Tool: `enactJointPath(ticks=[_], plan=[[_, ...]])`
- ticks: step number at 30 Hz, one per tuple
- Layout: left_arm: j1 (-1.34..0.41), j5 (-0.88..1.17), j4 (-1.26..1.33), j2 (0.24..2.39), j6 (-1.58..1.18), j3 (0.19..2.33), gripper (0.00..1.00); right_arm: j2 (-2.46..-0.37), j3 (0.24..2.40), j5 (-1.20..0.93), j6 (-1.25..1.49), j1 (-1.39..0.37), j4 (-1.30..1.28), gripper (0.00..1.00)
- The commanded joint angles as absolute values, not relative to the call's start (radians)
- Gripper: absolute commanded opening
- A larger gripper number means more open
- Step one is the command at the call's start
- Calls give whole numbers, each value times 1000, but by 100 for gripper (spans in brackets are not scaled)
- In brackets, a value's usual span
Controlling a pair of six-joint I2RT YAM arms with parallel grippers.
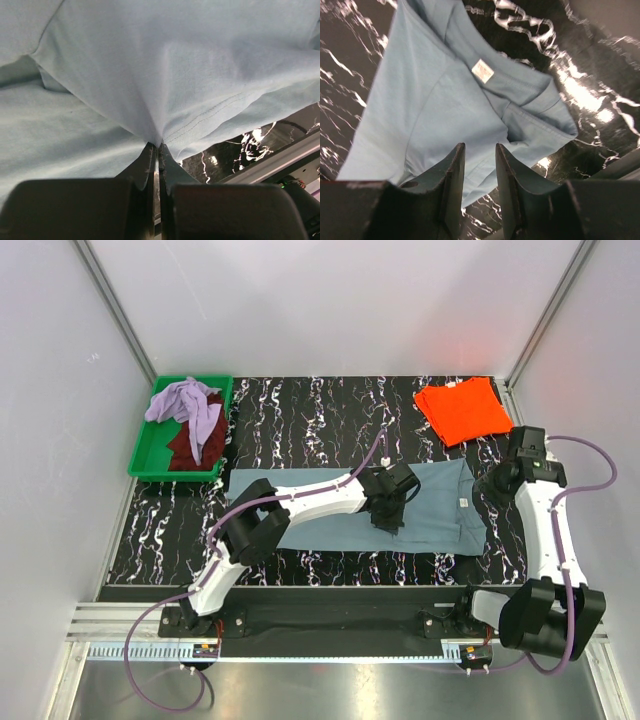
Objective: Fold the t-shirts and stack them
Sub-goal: Fold the tshirt
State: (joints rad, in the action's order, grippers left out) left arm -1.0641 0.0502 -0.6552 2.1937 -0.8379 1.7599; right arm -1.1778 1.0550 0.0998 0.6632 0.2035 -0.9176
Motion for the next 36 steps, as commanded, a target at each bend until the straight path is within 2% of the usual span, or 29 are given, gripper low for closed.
enactJointPath(ticks=[1,6,20,24,29,33,34,36], plan=[[-1058,69,-667,2138,-825,1787,0,-1238,991,2,630,199,-873,38],[-1055,71,-698,2132,-805,1799,0,-1336,911,-120,649,199,-828,38],[-1048,87,-689,2105,-795,1758,0,-1368,792,-144,676,199,-733,42],[-1042,91,-699,2103,-793,1753,1,-1379,790,-107,673,199,-720,40],[-1039,77,-718,2102,-790,1758,5,-1378,782,-95,673,199,-713,32],[-1039,52,-756,2099,-782,1787,11,-1358,802,-69,663,199,-742,34],[-1037,46,-762,2095,-779,1789,18,-1351,814,-61,660,199,-752,35],[-1037,35,-764,2082,-778,1779,24,-1329,825,-35,655,199,-776,36]])
